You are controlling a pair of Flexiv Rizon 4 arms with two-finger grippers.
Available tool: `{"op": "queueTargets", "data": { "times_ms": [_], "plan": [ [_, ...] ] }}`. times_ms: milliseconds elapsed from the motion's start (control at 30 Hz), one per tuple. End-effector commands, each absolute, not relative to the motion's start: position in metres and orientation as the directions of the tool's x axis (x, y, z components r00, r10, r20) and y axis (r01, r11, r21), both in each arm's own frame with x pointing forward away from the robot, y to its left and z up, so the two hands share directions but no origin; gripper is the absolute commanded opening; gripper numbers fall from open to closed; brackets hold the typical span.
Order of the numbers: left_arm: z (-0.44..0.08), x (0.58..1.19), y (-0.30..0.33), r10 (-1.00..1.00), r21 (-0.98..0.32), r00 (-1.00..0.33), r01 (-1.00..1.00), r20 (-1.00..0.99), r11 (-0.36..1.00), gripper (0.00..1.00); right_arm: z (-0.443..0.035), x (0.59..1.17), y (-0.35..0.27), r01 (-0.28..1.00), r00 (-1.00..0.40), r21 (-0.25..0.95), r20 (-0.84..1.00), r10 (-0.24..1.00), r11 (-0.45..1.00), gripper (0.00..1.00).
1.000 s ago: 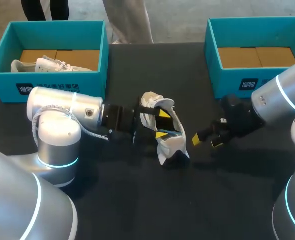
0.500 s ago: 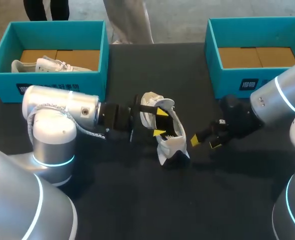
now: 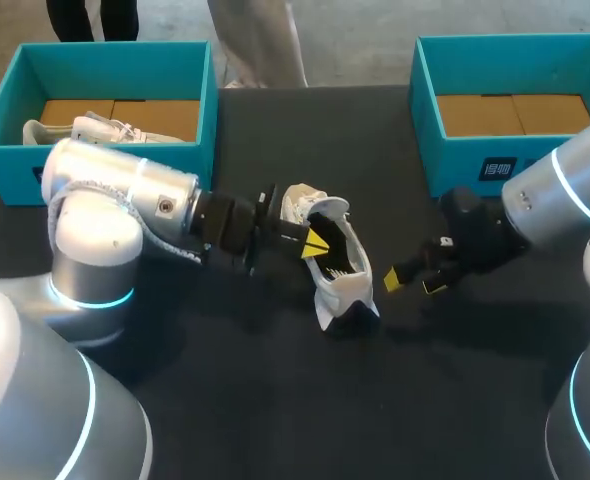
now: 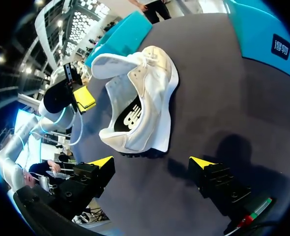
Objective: Take the shoe out of the shoebox, open the shoe tongue, remove and reinsert the insole, then place the shoe into the shoebox
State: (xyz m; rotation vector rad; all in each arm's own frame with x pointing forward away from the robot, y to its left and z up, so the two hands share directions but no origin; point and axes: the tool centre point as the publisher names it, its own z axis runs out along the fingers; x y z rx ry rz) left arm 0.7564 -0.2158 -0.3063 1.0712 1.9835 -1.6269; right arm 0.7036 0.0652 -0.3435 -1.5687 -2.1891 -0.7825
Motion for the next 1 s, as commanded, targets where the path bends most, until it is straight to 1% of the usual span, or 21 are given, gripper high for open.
{"op": "queueTargets", "data": {
  "times_ms": [33,467,567,1000],
  "plan": [
    [-0.301,0.759,-0.211,0.42,-0.663,-0.613,0.748,-0.67,0.033,0.0,-0.335,0.703,0.062,0.942,-0.334,0.223,0.541,0.772,0.251,1.0],
    [-0.289,0.753,-0.208,0.591,-0.615,-0.494,0.788,-0.637,-0.005,0.0,-0.318,0.703,0.045,0.943,-0.331,0.207,0.485,0.809,0.262,1.0],
    [-0.284,0.754,-0.211,0.614,-0.596,-0.471,0.803,-0.634,0.0,0.0,-0.313,0.701,0.038,0.95,-0.293,0.248,0.501,0.814,0.189,1.0],
    [-0.282,0.754,-0.212,0.62,-0.595,-0.469,0.804,-0.629,0.006,0.0,-0.313,0.701,0.038,0.95,-0.293,0.248,0.501,0.814,0.189,1.0]
  ]
}}
